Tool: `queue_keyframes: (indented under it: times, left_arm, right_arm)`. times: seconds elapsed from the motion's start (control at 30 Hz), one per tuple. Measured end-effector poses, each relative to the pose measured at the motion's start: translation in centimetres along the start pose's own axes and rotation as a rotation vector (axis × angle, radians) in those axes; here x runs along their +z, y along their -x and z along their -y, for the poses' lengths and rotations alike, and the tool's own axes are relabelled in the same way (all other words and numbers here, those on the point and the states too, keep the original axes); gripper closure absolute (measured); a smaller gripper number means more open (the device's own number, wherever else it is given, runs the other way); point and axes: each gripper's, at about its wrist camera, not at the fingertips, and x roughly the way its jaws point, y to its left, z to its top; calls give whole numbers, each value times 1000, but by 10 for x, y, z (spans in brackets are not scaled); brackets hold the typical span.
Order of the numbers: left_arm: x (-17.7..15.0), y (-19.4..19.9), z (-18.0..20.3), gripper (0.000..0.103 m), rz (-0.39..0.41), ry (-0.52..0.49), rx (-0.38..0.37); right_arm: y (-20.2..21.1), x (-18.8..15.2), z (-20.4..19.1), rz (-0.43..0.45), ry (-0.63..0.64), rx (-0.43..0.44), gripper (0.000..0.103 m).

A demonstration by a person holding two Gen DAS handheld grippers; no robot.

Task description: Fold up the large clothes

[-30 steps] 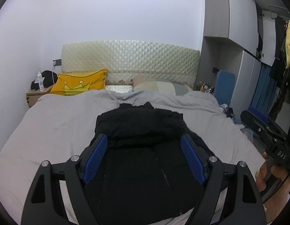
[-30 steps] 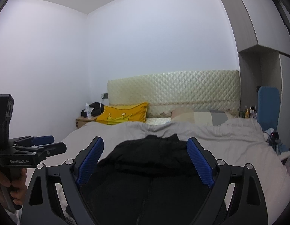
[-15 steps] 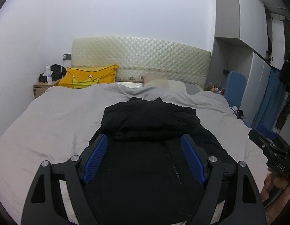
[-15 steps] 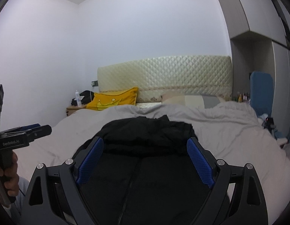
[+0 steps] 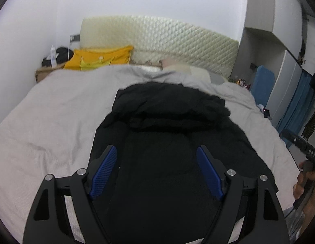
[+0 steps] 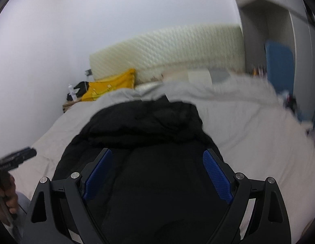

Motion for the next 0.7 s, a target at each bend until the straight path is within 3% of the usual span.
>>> queue_keyframes:
  times: [0.07, 0.2, 0.37, 0.5, 0.7]
  left_arm:
    - [-2, -8, -7, 22, -34, 19, 2]
    - [-5, -23, -25, 22, -103, 89, -11]
    - [-12, -38, -43, 22, -159, 143, 24]
    - [-19, -52, -57, 22, -215, 181, 48]
    - [-29, -65, -90, 20, -293, 289, 68]
  right_arm:
    - [-13, -2, 29, -66, -87, 16, 13]
    - [-33, -14, 82, -188, -196, -44, 13]
    - [-55, -42, 132, -315, -338, -56, 13]
    - [-72, -71, 157, -420, -471, -11, 13]
    - [-84, -108, 183, -509, -695, 37, 14]
